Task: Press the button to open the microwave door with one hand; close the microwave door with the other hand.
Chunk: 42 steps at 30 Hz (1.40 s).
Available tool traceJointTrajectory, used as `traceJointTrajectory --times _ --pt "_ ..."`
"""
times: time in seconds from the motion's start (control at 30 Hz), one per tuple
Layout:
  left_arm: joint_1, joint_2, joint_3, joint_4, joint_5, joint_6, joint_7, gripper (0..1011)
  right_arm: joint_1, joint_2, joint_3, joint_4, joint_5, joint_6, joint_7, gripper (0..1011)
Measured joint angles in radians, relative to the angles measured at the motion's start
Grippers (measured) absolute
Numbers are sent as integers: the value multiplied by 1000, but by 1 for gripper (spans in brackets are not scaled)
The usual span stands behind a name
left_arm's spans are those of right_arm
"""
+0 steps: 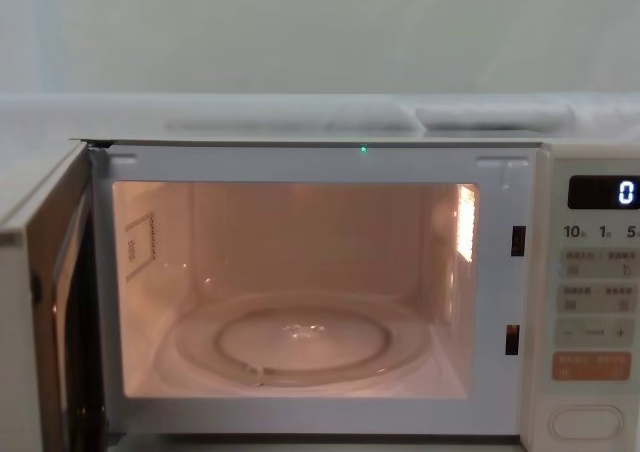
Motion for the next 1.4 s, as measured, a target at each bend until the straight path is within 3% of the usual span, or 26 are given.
traceJointTrajectory --times 0.17,0.3,0.5,0.97,1.33,1.4 --pt "17 29 14 -4 -19 -23 -72 0 0 0 0 0 0 0 0 1002" --pt "33 63 48 -15 -18 -44 -131 0 0 0 0 0 0 0 0 1002" --pt "36 89 98 -34 -10 -58 -157 0 0 0 0 0 0 0 0 1002" --pt "-5 109 185 -66 -20 -68 -143 0 0 0 0 0 0 0 0 1002" --pt "-56 117 291 -77 -5 -75 -121 0 0 0 0 0 0 0 0 1002" --pt "-67 117 316 -77 17 -82 -104 0 0 0 0 0 0 0 0 1002"
